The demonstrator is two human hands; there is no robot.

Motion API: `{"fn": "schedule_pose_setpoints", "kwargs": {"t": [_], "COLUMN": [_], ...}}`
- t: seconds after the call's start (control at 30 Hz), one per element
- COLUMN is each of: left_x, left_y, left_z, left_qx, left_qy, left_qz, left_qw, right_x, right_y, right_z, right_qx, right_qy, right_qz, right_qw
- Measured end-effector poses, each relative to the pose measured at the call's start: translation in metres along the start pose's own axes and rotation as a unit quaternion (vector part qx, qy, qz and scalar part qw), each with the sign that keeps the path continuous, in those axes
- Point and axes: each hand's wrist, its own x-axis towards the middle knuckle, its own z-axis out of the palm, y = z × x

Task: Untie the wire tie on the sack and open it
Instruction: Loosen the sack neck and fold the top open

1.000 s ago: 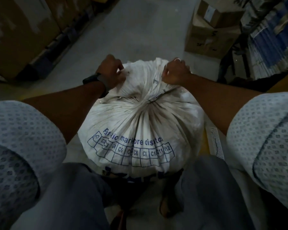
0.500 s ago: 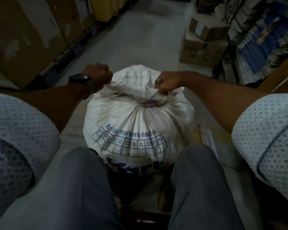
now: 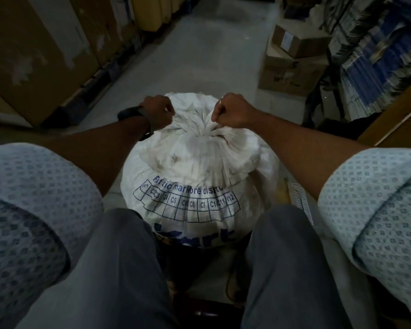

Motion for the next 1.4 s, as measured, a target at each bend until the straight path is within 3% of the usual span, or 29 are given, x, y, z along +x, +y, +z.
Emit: {"fn": "schedule_pose_setpoints", "kwargs": {"t": [0.1, 0.17, 0.3, 0.53, 0.8, 0.97, 1.07, 1.23, 1.4], "left_x": [0.0, 0.001, 0.006, 0.018, 0.018, 0.004, 0.005, 0.007, 0.0], "left_y": [0.019, 0.025, 0.012, -0.004, 0.004, 0.008, 0.009, 0.017, -0.005], "left_z": [0.021, 0.041, 0.078, 0.096, 0.085, 0.073, 0.068, 0.053, 0.035], "left_qx": [-0.026, 0.003, 0.045, 0.089, 0.22, 0.213, 0.27, 0.333, 0.327], "left_qy": [-0.117, -0.154, -0.14, -0.106, -0.094, -0.074, -0.07, -0.133, -0.127], "left_qz": [0.033, 0.073, 0.102, 0.134, 0.318, 0.254, 0.269, 0.291, 0.244], "left_qw": [0.992, 0.985, 0.984, 0.981, 0.917, 0.94, 0.922, 0.887, 0.904], "right_x": [0.009, 0.01, 0.007, 0.01, 0.004, 0.001, -0.001, -0.011, -0.034], "right_y": [0.016, 0.025, 0.038, 0.058, 0.061, 0.051, 0.037, 0.019, 0.033], "right_z": [0.016, 0.027, 0.049, 0.057, 0.065, 0.06, 0.057, 0.053, 0.041], "right_qx": [-0.085, -0.097, -0.099, -0.156, -0.302, -0.369, -0.387, -0.393, -0.343], "right_qy": [-0.007, -0.028, -0.048, -0.133, -0.138, -0.13, -0.135, -0.13, -0.136], "right_qz": [-0.045, -0.058, -0.082, -0.047, -0.117, -0.133, -0.176, -0.254, -0.133], "right_qw": [0.995, 0.993, 0.991, 0.978, 0.936, 0.911, 0.895, 0.874, 0.92]}}
